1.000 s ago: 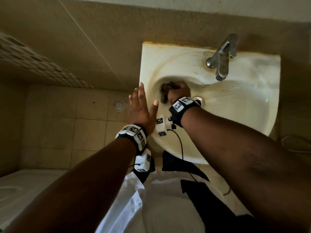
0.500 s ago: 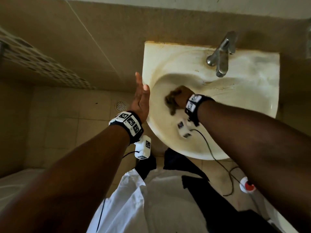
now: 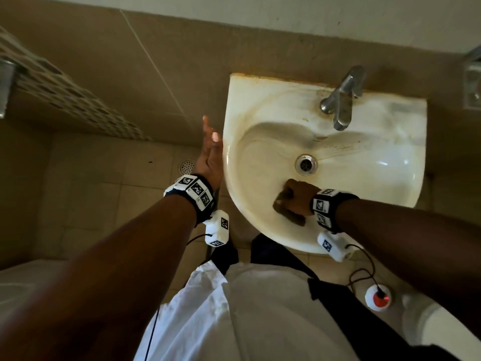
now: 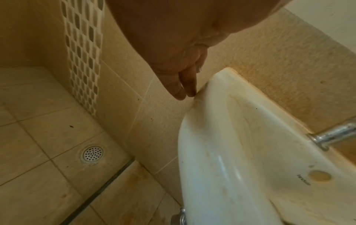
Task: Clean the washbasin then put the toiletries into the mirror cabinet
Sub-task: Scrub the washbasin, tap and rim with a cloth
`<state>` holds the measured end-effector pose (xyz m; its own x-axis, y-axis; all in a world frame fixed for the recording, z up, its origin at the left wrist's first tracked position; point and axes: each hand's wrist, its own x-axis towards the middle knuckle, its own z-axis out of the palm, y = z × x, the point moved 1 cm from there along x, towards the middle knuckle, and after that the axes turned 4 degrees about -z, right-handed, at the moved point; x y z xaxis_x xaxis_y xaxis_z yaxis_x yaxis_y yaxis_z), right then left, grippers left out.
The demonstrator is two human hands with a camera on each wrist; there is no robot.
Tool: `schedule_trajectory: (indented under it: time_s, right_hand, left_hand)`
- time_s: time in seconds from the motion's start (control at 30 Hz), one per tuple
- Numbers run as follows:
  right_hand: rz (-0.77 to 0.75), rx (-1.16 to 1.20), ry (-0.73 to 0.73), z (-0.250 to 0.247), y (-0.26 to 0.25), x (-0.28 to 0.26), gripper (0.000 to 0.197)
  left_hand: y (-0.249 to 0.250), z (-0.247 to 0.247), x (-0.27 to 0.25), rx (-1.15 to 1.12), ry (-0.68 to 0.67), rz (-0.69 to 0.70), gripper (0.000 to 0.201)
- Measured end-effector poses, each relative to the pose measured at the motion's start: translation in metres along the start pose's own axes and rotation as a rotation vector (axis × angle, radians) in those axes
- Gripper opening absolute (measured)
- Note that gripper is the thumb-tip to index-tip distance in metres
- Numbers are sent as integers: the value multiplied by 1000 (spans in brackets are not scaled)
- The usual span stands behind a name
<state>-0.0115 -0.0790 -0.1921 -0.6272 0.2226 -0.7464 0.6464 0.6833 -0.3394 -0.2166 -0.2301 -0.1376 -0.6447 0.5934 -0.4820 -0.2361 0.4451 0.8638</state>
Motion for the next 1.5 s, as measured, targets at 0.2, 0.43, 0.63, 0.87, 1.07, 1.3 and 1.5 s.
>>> schedule_trajectory:
  time_s: [0.2,0.43,0.63,0.87,1.07,1.3,1.5]
  right_hand:
    - [-495,117,381,-16,-110,12,6]
    - [-262,190,786,-125,-119,79,28]
    - [-138,98,918,-136,-87,75,33]
    - [-773,-19,445,-51,-136,29,19]
    - [-616,-133,499,-125,-118,86,34]
    - [-384,81,652,-143,-134,104,36]
    - [-947,-287,218,-52,-131,13,13]
  left_hand:
    - [-2,-3,-8,24,40,-67,73]
    - [7,-12,-4,41,48,-62,81]
    - [9,-19,-1,15,54,-100,64]
    - [20,-17,-6,56,37,-190,66]
    - [12,-19,-1,38,45,-163,86]
    - [4,-19,-8,87,71,-186,79]
    - [10,-17,-27,53,71,-263,58]
